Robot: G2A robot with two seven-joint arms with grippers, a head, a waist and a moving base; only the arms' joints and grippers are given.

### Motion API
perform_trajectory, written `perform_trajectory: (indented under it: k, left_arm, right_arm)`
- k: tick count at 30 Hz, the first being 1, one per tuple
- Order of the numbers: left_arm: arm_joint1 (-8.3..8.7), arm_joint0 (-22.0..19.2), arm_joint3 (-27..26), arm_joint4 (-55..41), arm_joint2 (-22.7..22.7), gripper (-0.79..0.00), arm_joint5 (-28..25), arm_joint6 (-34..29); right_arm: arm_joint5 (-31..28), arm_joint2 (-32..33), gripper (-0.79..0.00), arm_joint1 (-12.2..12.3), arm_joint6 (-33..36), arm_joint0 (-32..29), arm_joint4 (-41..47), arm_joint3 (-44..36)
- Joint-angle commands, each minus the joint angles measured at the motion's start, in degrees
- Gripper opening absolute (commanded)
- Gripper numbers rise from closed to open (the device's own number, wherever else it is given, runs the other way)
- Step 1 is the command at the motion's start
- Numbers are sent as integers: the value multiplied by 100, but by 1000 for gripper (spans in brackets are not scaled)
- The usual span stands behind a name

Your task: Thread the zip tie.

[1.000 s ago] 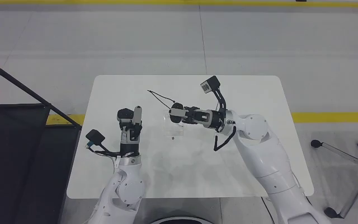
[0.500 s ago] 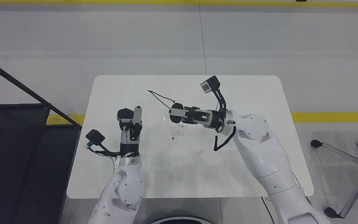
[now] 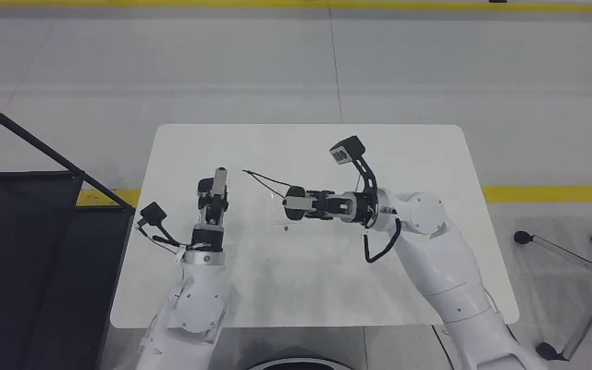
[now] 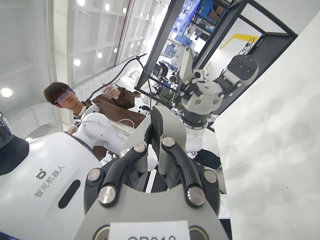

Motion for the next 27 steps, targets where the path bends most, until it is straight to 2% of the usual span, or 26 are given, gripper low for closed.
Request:
perform_trajectory:
  k: [1, 4, 5, 15, 18, 27]
  left_arm:
    - [38, -7, -84, -700, -185, 0, 13, -866]
    - [104, 5, -169, -1575, -437, 0, 158, -2071]
    - [122, 7, -181, -1783, -547, 0, 209, -2291]
    - [122, 32, -175, -1958, -520, 0, 235, -2345]
    - [92, 12, -315, -3111, -372, 0, 383, -2619]
    - [116, 47, -587, -5495, -640, 0, 1159, -3510]
  right_arm:
    - [-40, -23, -785, -1, 246, 72, 123, 162]
    - [-44, -114, -785, -15, 419, 165, 182, 324]
    - [-24, -119, -785, -16, 372, 182, 149, 361]
    - [-24, -119, -785, -16, 372, 182, 149, 361]
    - [46, -147, -785, -20, -7, 83, 22, 308]
    - [-235, -246, -785, -57, 312, 172, 421, 832]
